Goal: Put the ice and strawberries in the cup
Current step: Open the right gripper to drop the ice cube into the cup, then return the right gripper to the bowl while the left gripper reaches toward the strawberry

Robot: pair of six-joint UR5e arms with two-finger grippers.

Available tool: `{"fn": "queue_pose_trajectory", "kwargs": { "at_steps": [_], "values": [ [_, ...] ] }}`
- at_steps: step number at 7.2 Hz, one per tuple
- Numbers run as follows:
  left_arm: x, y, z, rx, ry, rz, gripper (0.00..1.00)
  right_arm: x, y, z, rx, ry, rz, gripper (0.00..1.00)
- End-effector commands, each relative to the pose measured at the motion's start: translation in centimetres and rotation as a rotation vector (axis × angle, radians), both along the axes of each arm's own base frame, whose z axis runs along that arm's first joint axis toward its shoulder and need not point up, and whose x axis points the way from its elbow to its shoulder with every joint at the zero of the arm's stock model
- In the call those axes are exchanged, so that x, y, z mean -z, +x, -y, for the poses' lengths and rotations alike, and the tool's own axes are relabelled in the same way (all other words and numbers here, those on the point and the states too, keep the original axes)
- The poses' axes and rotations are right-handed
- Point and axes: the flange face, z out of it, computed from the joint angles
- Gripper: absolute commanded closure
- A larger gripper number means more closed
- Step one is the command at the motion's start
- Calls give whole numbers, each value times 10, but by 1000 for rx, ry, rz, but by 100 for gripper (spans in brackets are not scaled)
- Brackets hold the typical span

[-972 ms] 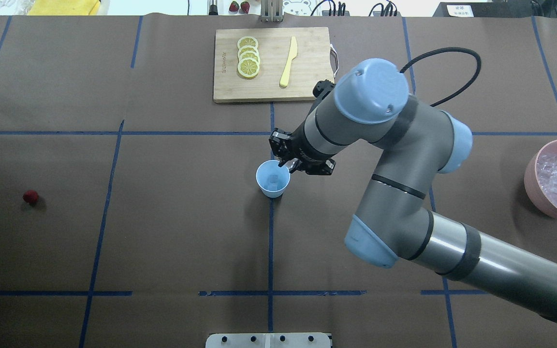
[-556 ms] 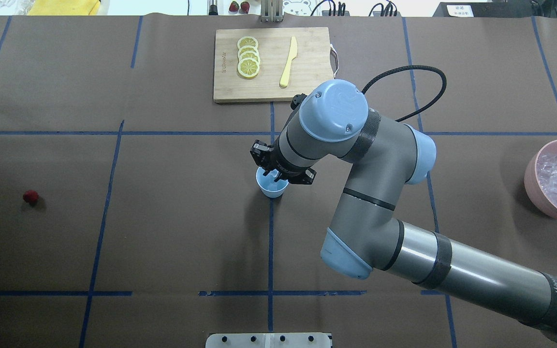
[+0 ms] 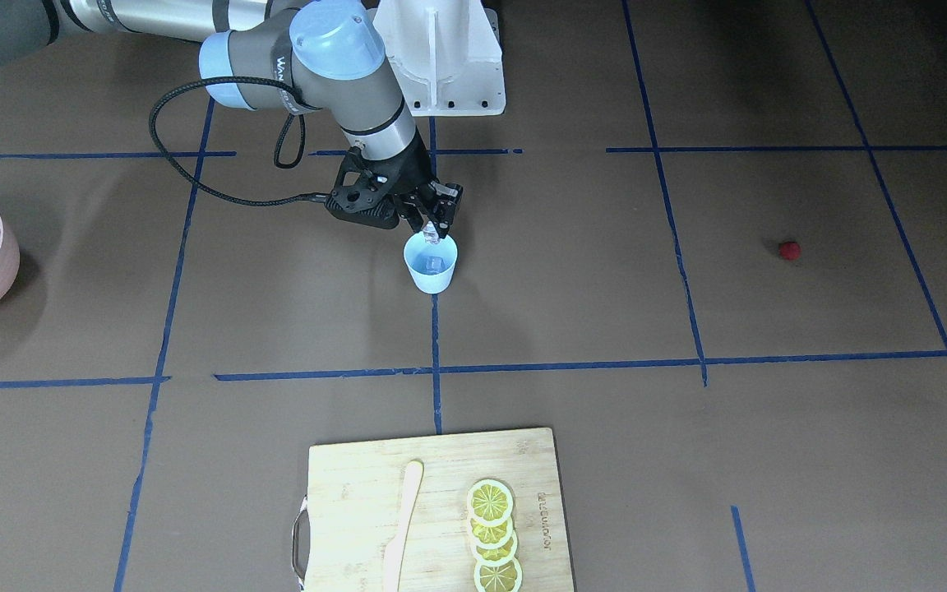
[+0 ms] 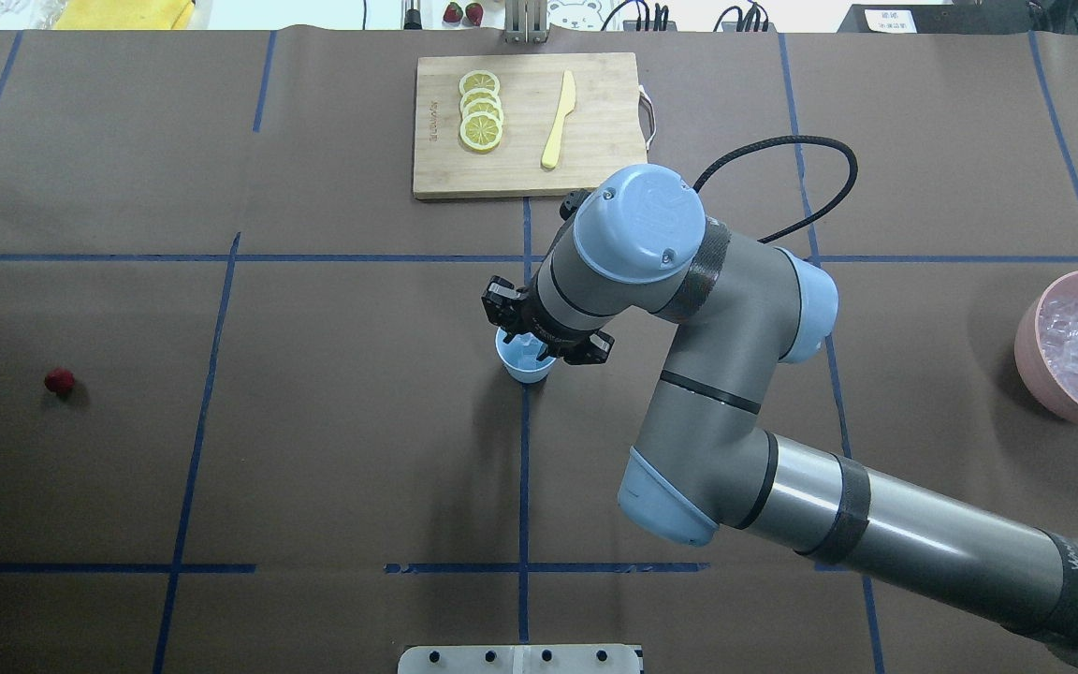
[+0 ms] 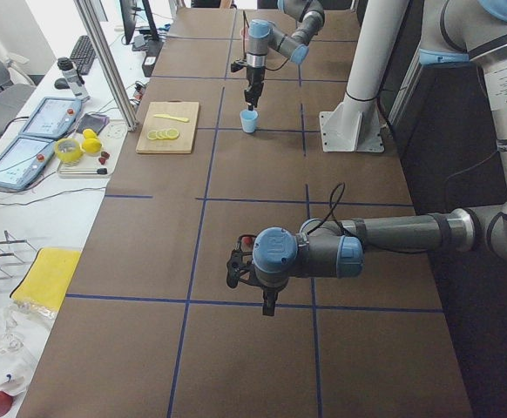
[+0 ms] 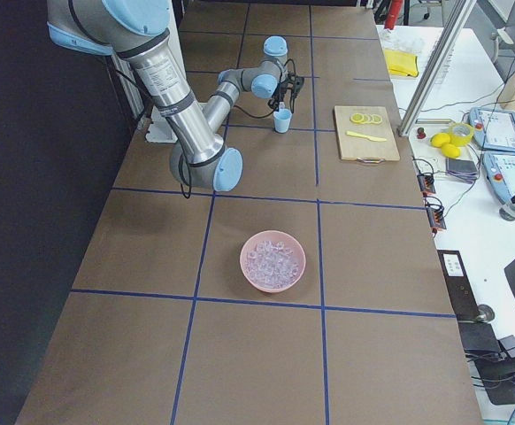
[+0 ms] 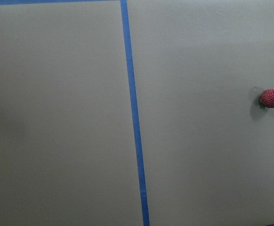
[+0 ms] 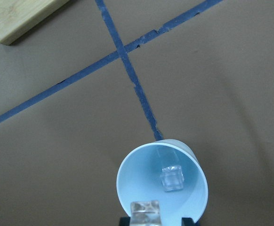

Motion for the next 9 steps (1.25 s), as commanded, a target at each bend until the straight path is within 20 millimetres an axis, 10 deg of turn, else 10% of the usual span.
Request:
{"fn": "queue_pose_trajectory", "kwargs": {
  "at_steps": [1, 4, 6, 7, 9],
  "values": [
    [0, 0, 0, 0, 0, 0, 0, -1, -1, 2, -2, -2, -4, 53],
    [0, 0, 0, 0, 0, 0, 0, -1, -1, 2, -3, -2, -1, 52],
    [-1, 1, 0, 5, -12, 0, 0, -10, 33, 16, -18, -20, 6, 27],
    [1, 1, 1, 10, -14, 0, 0, -36, 75, 16, -8, -54, 17, 5],
    [14, 28, 14, 51, -52, 1, 0, -99, 195, 16, 46, -29, 26, 1]
  ]
}}
